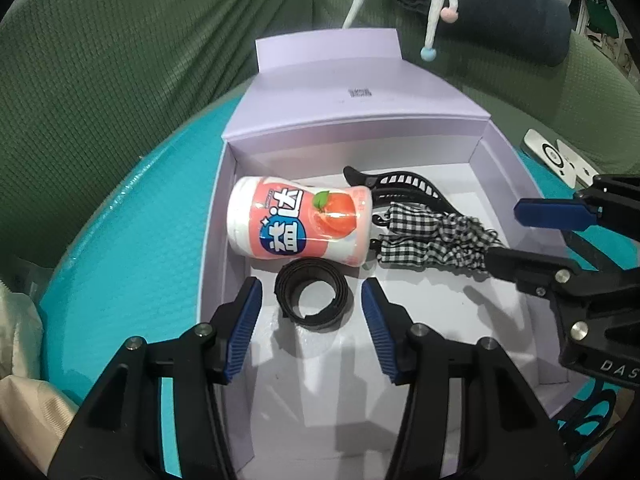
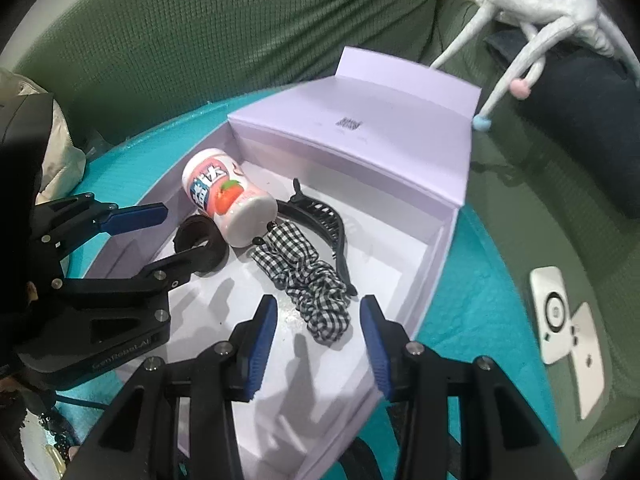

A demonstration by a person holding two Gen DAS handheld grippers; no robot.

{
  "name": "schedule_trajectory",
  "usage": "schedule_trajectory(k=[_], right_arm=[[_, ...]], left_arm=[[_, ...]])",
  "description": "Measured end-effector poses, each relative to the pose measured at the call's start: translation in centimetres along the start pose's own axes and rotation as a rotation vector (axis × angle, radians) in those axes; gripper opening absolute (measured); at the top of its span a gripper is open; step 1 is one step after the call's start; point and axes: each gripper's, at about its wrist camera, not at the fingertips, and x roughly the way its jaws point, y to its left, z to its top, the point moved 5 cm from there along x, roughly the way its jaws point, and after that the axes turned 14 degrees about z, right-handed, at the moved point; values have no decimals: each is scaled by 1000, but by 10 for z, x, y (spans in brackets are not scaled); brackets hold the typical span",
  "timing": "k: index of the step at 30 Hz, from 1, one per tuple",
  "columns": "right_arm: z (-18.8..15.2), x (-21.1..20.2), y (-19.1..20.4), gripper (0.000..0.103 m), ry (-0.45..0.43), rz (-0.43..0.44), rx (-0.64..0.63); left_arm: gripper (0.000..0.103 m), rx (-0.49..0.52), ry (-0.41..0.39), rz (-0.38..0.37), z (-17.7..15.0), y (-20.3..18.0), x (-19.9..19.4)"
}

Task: Organize objects
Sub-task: 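Open both grippers to release the ring and gingham scrunchie in the box, then withdraw both grippers from the box toward the remaining accessories on the mat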

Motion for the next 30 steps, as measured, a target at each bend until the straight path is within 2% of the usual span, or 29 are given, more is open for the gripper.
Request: schedule_trajectory(k=[9, 19, 26, 30], right_arm=[[0, -49, 16, 46, -48, -19, -22], [-7, -84, 39, 54, -86, -29, -45], [-20, -105, 51, 64, -93, -70, -65], [-30, -115, 60, 65, -106, -94, -68]], left_arm=[[52, -42, -35, -17, 1, 17, -37], [68, -29, -92, 20, -2, 31, -83], [72, -25, -88, 15, -13, 34, -107], [72, -16, -99, 31, -22, 34, -120]])
